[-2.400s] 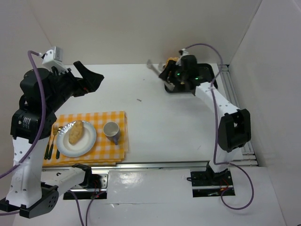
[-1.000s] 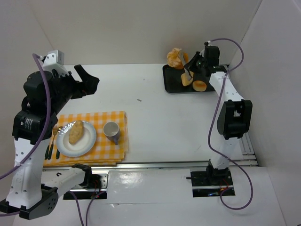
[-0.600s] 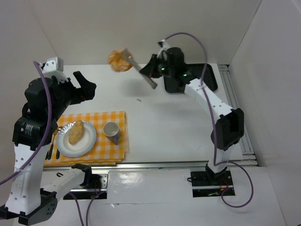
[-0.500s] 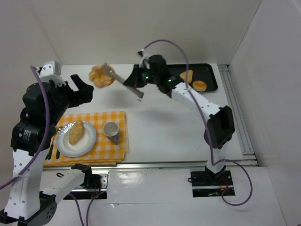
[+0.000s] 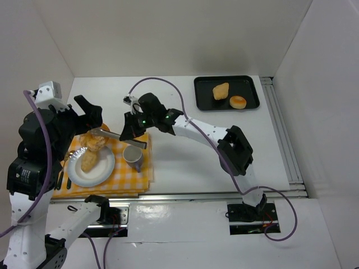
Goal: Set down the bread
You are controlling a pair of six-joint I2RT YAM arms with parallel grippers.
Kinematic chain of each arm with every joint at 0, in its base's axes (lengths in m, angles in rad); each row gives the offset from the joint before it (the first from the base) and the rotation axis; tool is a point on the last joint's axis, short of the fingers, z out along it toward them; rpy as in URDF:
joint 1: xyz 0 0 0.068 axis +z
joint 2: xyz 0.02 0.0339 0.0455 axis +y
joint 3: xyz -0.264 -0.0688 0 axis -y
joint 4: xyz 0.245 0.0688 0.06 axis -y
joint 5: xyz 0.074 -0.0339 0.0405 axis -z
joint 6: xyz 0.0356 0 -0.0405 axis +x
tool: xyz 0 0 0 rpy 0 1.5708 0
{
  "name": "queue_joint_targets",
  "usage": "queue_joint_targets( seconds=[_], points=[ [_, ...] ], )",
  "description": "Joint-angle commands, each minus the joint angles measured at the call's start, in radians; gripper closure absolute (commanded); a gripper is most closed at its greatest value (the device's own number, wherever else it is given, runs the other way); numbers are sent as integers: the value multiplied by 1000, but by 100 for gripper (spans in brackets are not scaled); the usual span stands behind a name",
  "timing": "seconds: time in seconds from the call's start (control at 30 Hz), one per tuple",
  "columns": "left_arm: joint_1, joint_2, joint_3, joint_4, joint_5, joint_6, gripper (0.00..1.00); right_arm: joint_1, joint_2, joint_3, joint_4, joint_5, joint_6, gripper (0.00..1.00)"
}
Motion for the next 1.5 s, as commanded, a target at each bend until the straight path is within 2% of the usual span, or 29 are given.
queue_joint_targets(
  seconds=[0.0,0.3,0.47,0.63,0.83,1.17,1.27,1.3,1.47],
  points=[
    [-4,-3,-3,23,-23,20,1,32,-69,-2,47,-34,-11,100],
    [-4,-3,-13,23,-5,20,1,41,-235,-106,70,123,-42,100],
    [-4,-3,-13,23,5,11,1,51,-258,-117,18,155,-94,100],
    [-4,-3,-22,23,14,11,1,60,-269,-151,5,111,-94,100],
    [-4,-3,-22,23,14,11,1,135,-269,-223,14,85,-74,100],
    [-4,-12,-31,23,23,11,1,144,-287,-347,90,62,-11,99],
    [-4,-12,-31,23,32,11,1,135,-260,-338,76,62,-11,89],
    [-4,-12,-31,23,32,11,1,135,-259,-338,76,81,-11,80],
    [-4,-12,-31,23,32,11,1,135,-249,-288,50,137,-24,59]
  ],
)
